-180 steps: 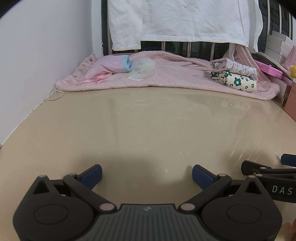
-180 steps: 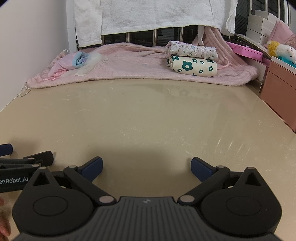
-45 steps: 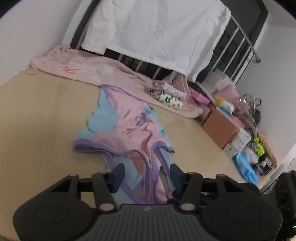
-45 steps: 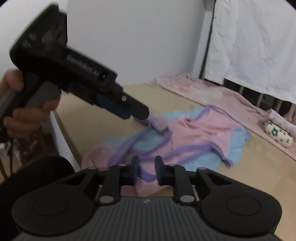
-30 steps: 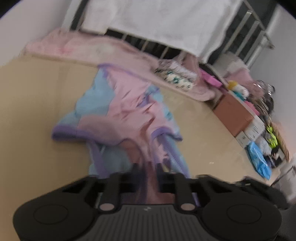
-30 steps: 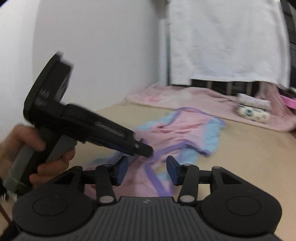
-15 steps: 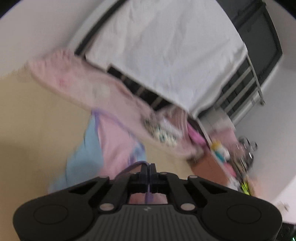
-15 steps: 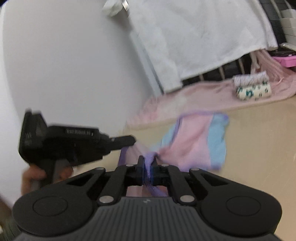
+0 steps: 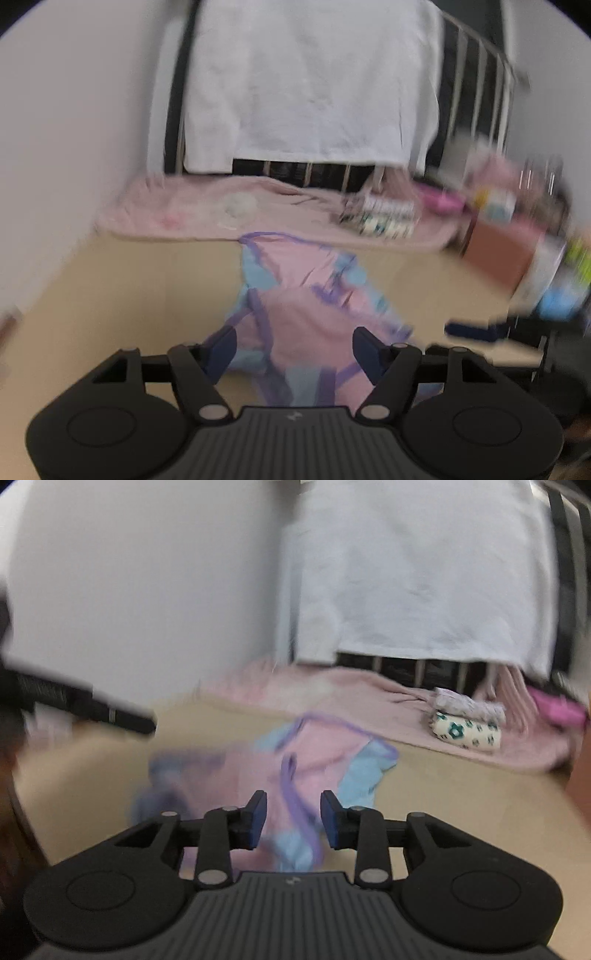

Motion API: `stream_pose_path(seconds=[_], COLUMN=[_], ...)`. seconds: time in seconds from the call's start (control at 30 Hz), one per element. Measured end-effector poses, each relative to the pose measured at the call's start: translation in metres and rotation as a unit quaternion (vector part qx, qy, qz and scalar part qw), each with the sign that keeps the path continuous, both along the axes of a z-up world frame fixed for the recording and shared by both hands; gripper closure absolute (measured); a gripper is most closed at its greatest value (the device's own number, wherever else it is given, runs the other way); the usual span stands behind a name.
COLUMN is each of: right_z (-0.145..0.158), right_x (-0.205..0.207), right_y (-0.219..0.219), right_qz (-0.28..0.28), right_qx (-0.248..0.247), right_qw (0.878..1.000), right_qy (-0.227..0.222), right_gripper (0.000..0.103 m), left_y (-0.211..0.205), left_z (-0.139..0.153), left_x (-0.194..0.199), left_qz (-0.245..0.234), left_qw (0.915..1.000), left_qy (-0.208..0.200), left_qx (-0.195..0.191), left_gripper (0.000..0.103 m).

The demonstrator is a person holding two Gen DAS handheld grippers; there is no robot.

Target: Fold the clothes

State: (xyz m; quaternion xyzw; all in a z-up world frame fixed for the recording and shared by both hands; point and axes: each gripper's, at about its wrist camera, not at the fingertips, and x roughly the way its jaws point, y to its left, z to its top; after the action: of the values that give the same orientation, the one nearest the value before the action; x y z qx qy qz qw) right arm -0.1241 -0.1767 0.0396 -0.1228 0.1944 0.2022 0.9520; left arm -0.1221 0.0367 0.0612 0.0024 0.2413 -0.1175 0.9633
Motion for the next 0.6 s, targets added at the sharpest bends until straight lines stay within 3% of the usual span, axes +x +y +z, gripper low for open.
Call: stream_pose_path(seconds=[0.2, 0.23, 0.3, 0.37, 0.43, 0.53, 0.6], right_z=[-0.023, -0.026, -0.032, -0.034, -0.031, -0.024, -0.017], right_x=[0.021, 0.024, 0.031, 0.035, 0.026, -0.005, -0.030], right_y=[0.039, 0.044, 0.053, 0.057, 0.052, 0.051, 0.048], right_qz=[-0.020, -0.029, -0.047, -0.062, -0.068, -0.093, -0.101], right_qx=[-0.084, -0.095, -0.117, -0.125, -0.109, -0.120, -0.101], right_qw=[0.996, 0.995, 0.992, 0.990, 0.991, 0.988, 0.990], right_qy=[0.021, 0.022, 0.026, 0.028, 0.027, 0.001, -0.007], right_gripper=[0.070, 0.074, 0.095, 0.097, 0.098, 0.098, 0.098], left_y=[-0.025, -0.026, -0.029, -0.026, -0.019, -0.012, -0.011], left_z=[-0.032, -0.037, -0.044, -0.048, -0.050, -0.046, -0.042], left_x=[0.003, 0.004, 0.006, 0.006, 0.002, -0.023, -0.041], left_qz=[0.038, 0.049, 0.070, 0.084, 0.089, 0.116, 0.132], left_qw=[0.9981, 0.9972, 0.9940, 0.9909, 0.9902, 0.9858, 0.9814], left_qy=[0.027, 0.032, 0.036, 0.045, 0.053, 0.014, -0.018], left_qx=[0.041, 0.046, 0.076, 0.096, 0.094, 0.121, 0.139], left_gripper=[0.035, 0.037, 0.058, 0.096, 0.099, 0.098, 0.097])
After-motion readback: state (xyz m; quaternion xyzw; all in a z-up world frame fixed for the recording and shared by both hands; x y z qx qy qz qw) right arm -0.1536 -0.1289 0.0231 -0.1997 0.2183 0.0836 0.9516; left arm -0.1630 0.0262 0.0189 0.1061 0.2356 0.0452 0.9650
